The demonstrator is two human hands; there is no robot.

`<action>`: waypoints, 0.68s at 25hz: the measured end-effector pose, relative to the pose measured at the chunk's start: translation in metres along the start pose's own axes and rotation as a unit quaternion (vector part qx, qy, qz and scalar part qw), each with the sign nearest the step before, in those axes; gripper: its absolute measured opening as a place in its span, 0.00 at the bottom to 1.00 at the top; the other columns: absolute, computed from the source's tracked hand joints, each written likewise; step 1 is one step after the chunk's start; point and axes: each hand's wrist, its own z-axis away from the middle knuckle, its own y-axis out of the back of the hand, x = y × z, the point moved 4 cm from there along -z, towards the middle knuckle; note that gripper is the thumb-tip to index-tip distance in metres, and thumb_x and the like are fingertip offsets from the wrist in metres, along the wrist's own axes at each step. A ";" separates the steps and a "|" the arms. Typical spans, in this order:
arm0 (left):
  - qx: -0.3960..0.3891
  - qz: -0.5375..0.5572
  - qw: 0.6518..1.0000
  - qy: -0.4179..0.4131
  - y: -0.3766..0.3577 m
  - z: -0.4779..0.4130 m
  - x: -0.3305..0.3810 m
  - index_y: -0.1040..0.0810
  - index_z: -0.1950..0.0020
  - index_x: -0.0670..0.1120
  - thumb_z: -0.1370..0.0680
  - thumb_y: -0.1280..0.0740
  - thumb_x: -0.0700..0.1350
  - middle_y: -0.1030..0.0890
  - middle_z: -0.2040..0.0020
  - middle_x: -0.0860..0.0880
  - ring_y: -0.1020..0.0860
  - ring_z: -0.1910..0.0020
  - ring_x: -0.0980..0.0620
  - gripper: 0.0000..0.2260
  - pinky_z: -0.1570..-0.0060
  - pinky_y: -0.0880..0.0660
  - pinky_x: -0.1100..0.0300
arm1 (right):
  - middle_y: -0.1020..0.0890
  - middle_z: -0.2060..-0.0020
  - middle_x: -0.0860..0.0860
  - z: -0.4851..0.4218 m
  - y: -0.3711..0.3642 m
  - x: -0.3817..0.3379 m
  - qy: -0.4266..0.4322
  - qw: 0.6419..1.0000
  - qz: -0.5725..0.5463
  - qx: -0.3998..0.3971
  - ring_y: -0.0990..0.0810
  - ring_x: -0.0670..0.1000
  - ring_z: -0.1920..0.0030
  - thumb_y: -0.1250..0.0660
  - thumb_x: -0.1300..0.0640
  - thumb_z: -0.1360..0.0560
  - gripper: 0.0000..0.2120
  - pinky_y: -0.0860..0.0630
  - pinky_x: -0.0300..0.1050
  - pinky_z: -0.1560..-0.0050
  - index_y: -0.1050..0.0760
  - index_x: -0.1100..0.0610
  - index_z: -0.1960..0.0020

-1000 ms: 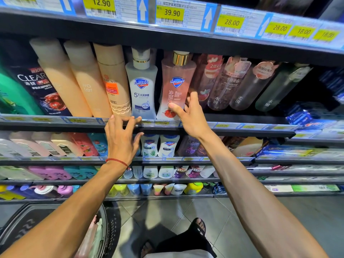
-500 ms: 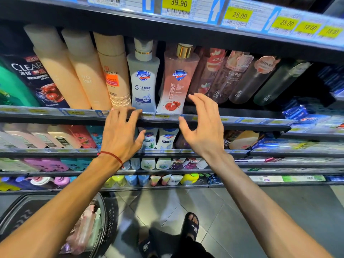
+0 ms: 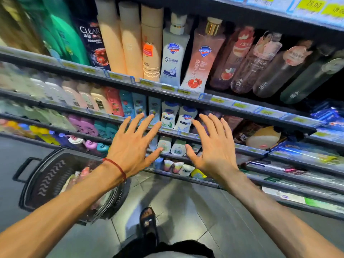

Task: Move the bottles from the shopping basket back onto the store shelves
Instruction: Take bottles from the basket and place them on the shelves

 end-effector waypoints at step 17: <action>-0.127 -0.002 0.982 0.144 -0.029 0.285 -0.058 0.43 0.17 0.53 0.21 0.49 0.69 0.39 0.18 0.46 0.42 0.19 0.40 0.36 0.22 0.42 0.38 | 0.26 0.25 0.56 0.131 -0.036 -0.214 0.134 0.987 -0.046 -0.080 0.32 0.61 0.22 0.36 0.37 0.23 0.33 0.39 0.64 0.22 0.27 0.55 0.24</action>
